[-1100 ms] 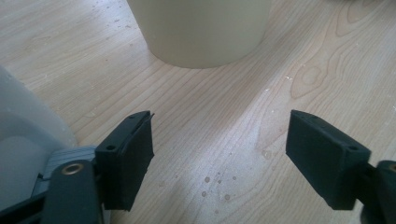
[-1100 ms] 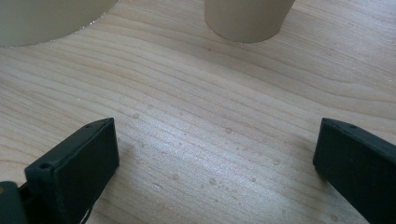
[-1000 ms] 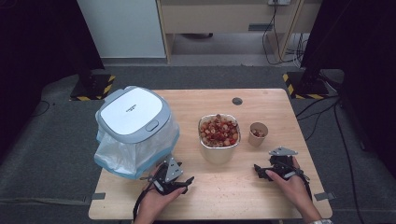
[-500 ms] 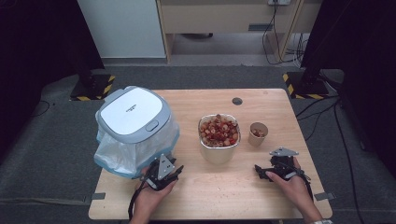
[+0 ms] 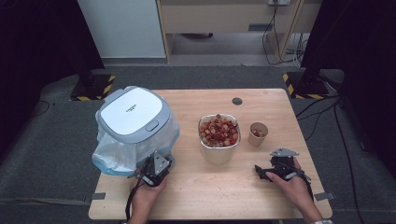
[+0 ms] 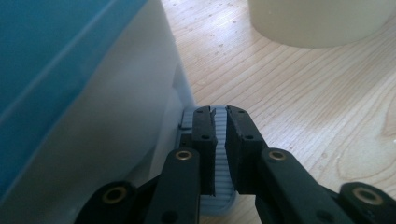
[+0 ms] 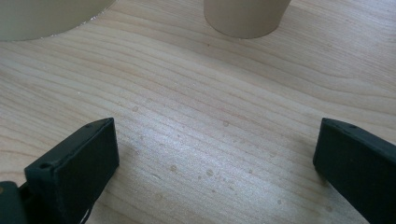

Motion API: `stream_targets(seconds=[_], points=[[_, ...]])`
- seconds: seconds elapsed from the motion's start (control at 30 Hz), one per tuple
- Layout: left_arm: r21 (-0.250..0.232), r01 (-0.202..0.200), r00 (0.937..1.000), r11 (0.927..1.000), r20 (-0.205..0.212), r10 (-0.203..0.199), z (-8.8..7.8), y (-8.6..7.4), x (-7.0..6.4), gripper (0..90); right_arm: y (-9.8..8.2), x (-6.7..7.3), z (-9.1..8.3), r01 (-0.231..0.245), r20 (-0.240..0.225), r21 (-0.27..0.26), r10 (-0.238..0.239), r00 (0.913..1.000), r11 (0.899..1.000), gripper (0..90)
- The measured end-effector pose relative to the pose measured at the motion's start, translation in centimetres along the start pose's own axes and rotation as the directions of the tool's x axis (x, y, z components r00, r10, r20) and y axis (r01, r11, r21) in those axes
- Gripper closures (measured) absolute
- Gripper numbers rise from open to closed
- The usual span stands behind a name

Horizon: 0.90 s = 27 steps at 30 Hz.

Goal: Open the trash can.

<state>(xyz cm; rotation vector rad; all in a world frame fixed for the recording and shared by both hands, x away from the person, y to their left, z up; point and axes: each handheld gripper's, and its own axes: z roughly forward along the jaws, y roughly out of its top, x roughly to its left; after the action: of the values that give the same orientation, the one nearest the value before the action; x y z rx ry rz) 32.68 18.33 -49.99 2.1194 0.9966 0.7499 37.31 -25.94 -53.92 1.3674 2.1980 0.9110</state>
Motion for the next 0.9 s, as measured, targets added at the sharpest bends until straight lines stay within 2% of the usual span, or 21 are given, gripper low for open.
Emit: stream_targets(seconds=[0.2, 0.27, 0.37, 0.53, 0.63, 0.77, 0.9], points=[[0.014, 0.003, 1.0, 0.9999, 0.003, -0.003, 0.21, -0.12, -0.13, 83.2, -0.03, -0.04, -0.01, 0.008, -0.003, 0.0, -0.008, 1.0, 1.0, 0.6], [0.023, -0.012, 0.9999, 0.9997, -0.003, 0.012, 0.28, -0.1, -0.22, 83.4, -0.06, -0.03, -0.04, 0.009, -0.003, 0.0, -0.009, 1.0, 1.0, 0.6], [0.039, -0.01, 0.9999, 0.9992, -0.013, 0.011, 0.36, -0.21, -0.2, 84.0, -0.07, -0.02, -0.06, 0.008, -0.004, -0.001, -0.008, 1.0, 1.0, 0.6], [0.041, -0.013, 0.9998, 0.9991, -0.017, 0.013, 0.43, -0.3, -0.18, 84.5, -0.07, -0.02, -0.06, 0.009, -0.004, -0.001, -0.009, 1.0, 1.0, 0.6], [0.04, 0.007, 0.9999, 0.9992, -0.015, -0.006, 0.64, -0.44, -0.11, 85.0, -0.08, -0.02, -0.06, 0.009, -0.004, -0.001, -0.009, 1.0, 1.0, 0.6], [0.05, -0.011, 0.9995, 0.9987, -0.03, 0.012, 0.78, -0.51, -0.58, 87.0, -0.09, -0.02, -0.08, 0.008, -0.006, 0.0, -0.008, 1.0, 1.0, 0.6], [0.054, -0.004, 0.9996, 0.9985, -0.029, 0.006, 0.87, -0.63, -0.58, 87.7, -0.1, -0.02, -0.07, 0.01, -0.005, -0.001, -0.01, 0.9999, 1.0, 0.6]])
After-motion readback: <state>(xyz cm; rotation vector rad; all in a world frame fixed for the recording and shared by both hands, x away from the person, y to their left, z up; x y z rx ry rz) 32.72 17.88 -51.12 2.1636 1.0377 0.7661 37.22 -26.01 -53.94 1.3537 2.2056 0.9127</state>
